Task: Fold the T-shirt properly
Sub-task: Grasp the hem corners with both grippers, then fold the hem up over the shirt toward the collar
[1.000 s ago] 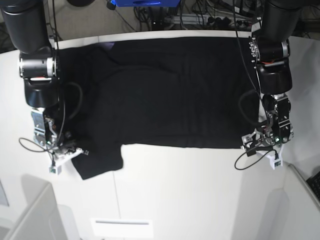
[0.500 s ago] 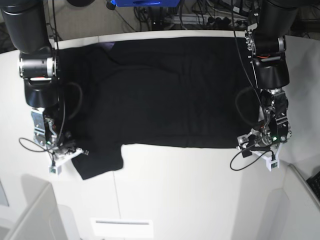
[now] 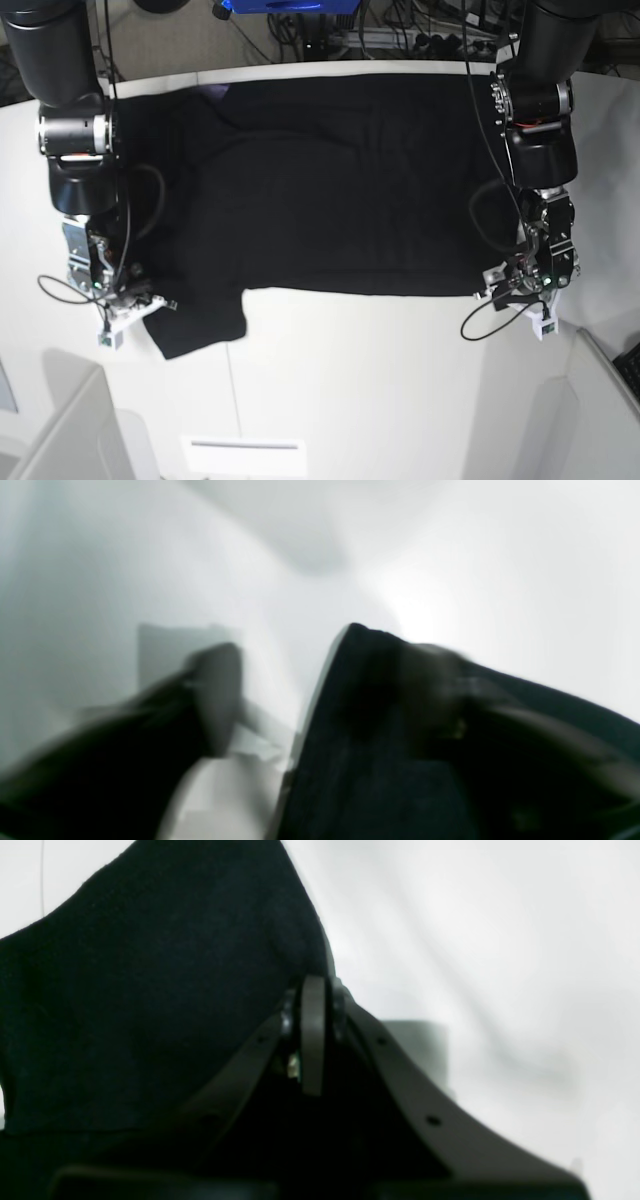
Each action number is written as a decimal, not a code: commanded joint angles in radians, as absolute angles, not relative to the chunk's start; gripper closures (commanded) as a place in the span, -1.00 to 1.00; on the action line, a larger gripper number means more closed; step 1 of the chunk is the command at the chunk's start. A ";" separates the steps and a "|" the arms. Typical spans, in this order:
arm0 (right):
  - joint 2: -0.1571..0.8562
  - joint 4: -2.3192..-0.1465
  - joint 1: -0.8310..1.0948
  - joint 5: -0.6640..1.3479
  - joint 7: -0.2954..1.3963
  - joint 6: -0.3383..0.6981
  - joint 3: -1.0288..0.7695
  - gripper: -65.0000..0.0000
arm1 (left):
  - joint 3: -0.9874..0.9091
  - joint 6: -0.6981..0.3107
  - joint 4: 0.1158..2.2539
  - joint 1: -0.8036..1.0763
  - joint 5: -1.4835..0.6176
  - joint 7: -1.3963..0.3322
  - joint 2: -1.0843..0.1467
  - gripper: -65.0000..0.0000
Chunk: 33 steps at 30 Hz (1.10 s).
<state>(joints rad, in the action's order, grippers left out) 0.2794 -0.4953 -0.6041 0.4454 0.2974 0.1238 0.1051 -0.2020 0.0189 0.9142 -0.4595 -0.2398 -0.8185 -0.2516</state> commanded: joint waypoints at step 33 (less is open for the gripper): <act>0.340 -1.245 -0.249 0.444 0.490 0.124 -0.173 1.00 | -0.318 -0.001 1.719 -0.062 -0.627 -1.006 -0.282 1.00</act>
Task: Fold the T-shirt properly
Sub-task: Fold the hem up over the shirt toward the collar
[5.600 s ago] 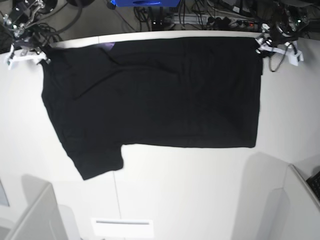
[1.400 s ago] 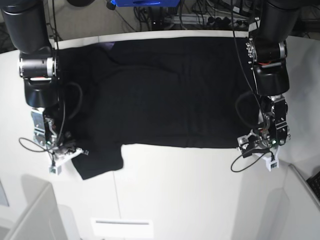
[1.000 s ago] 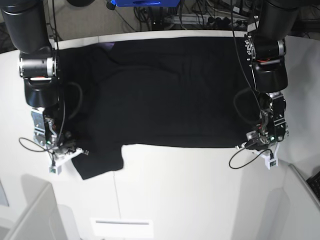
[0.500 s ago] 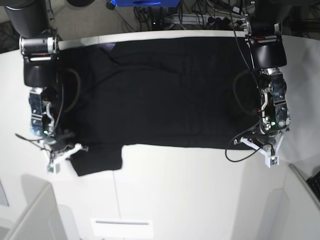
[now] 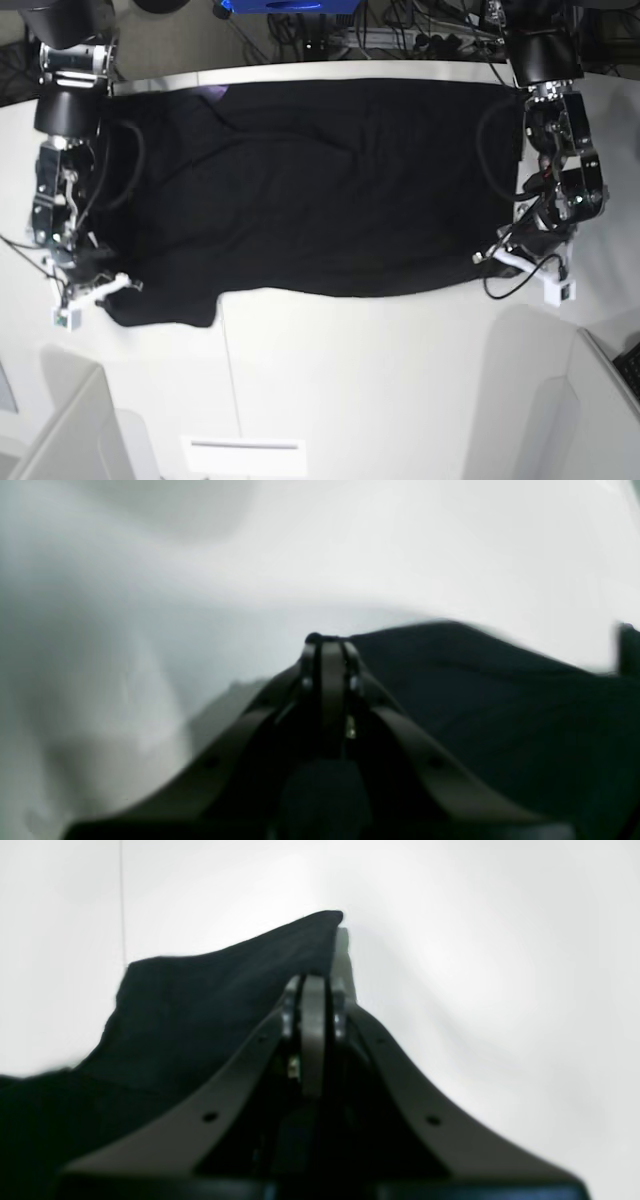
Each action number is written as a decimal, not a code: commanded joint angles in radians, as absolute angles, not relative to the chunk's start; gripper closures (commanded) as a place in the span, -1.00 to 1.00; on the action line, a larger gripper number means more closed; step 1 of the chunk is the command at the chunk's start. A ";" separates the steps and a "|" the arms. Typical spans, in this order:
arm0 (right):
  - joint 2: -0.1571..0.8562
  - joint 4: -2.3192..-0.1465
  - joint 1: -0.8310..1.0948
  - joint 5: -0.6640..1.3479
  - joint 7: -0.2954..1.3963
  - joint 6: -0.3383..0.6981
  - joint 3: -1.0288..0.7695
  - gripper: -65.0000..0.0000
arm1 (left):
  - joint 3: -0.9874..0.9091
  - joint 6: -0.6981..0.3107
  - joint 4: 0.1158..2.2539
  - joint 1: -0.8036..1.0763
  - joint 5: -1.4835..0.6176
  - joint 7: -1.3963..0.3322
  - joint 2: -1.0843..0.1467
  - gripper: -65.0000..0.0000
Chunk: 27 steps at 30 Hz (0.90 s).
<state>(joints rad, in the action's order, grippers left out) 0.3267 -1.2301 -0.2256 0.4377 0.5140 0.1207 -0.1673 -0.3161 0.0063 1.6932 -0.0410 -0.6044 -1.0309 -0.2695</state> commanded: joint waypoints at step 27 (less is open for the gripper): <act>0.283 -1.847 0.154 0.449 0.776 0.124 -0.375 1.00 | -0.544 -0.124 1.959 0.292 -0.642 -1.141 -0.306 1.00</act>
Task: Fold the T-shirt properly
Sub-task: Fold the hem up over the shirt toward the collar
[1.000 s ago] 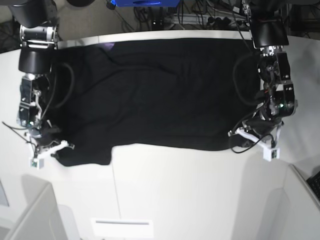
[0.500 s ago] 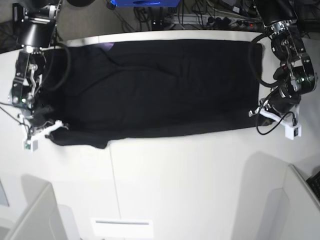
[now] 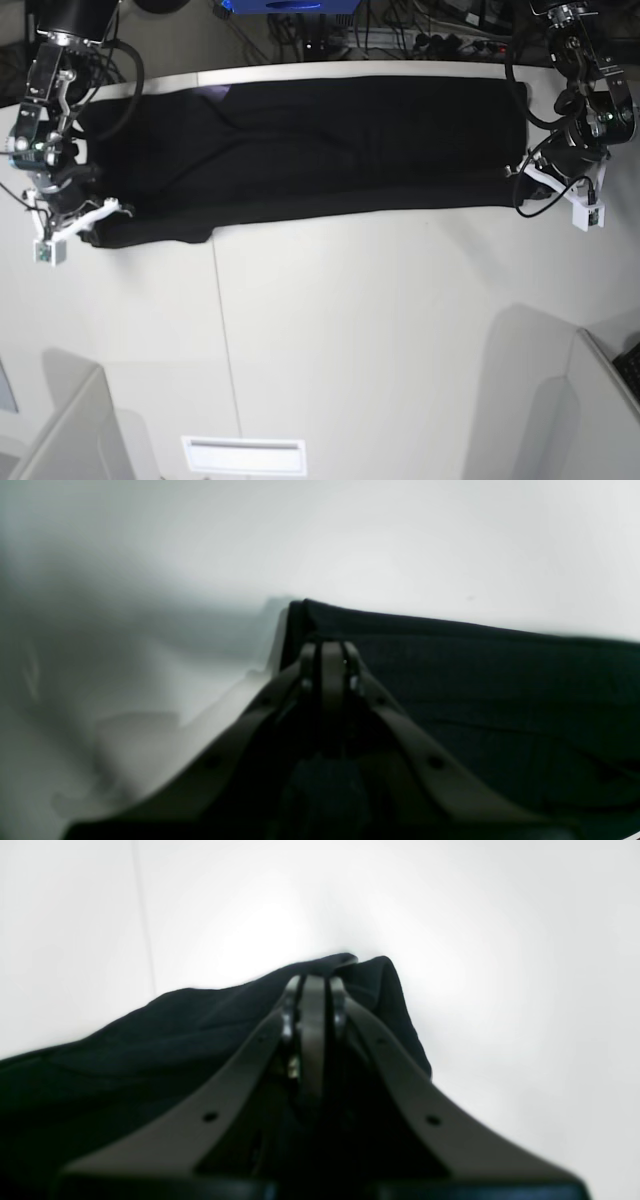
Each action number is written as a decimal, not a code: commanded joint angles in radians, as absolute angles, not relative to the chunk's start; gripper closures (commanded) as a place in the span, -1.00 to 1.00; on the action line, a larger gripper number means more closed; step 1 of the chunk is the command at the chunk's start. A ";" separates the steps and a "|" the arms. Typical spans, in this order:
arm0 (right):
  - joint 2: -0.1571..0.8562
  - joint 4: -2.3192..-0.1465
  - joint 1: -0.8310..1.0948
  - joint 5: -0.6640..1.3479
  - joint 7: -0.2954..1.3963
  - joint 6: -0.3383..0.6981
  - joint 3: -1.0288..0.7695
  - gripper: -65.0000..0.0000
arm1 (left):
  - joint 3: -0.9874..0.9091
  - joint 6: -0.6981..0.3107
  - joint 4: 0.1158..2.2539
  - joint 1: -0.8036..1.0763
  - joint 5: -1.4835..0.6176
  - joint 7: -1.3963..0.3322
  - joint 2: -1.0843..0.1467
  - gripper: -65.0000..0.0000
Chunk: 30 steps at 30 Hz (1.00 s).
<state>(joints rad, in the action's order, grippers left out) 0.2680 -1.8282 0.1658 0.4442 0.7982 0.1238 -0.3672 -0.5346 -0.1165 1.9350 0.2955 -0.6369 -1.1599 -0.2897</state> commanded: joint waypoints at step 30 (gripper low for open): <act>0.125 -2.005 0.403 0.443 0.878 0.127 -0.598 1.00 | -0.559 -0.117 1.972 0.481 -0.854 -1.141 -0.398 1.00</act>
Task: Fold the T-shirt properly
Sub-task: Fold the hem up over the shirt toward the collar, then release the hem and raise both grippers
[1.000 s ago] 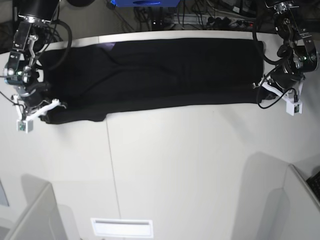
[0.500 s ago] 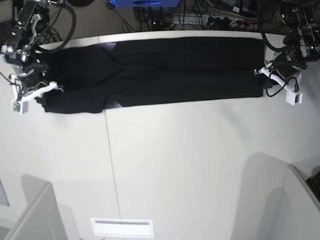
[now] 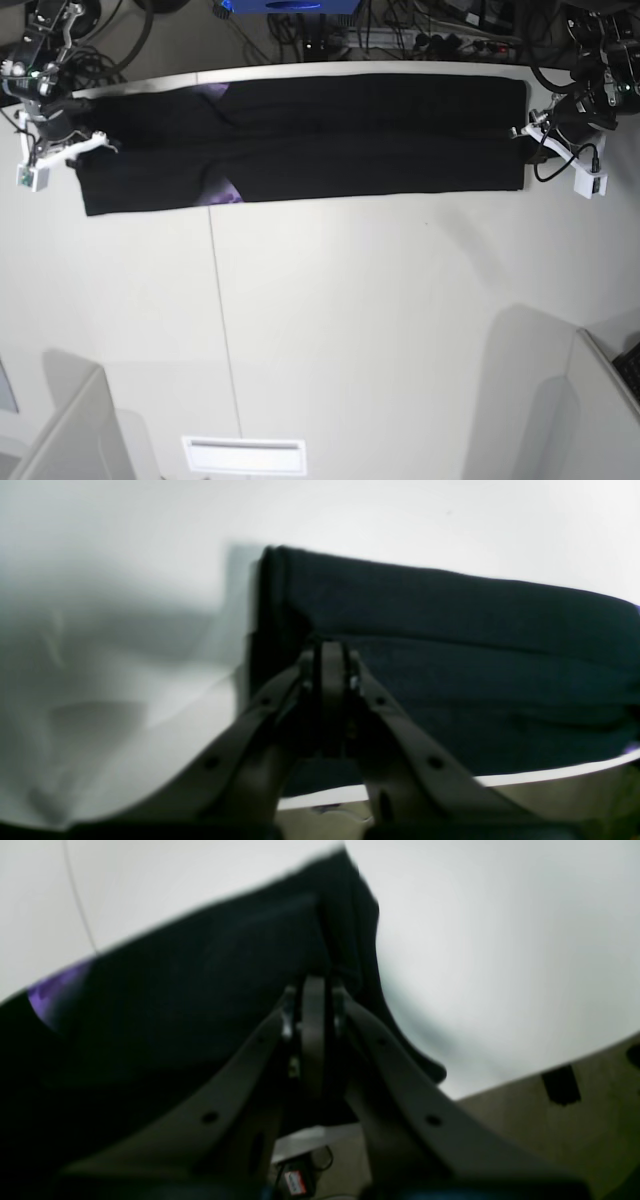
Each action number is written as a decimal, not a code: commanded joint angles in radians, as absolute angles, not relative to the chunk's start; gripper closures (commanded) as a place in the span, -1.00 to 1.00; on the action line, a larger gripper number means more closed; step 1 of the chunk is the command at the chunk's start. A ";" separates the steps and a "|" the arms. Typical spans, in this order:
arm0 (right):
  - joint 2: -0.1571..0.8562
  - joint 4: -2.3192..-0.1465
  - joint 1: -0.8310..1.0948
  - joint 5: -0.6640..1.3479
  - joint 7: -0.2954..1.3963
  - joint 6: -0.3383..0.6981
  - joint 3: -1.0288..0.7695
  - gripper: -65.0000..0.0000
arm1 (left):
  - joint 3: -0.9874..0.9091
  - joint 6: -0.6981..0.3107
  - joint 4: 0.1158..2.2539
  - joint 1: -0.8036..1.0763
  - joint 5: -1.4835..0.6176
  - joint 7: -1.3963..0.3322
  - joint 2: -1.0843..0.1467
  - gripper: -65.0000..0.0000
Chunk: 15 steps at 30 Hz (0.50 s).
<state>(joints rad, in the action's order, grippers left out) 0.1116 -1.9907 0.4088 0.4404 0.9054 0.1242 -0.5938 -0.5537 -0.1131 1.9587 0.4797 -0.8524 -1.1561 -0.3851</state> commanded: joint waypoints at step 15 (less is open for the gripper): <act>0.128 -1.940 0.397 0.443 0.947 0.127 -0.599 1.00 | -0.503 -0.117 1.972 0.544 -0.768 -1.141 -0.395 1.00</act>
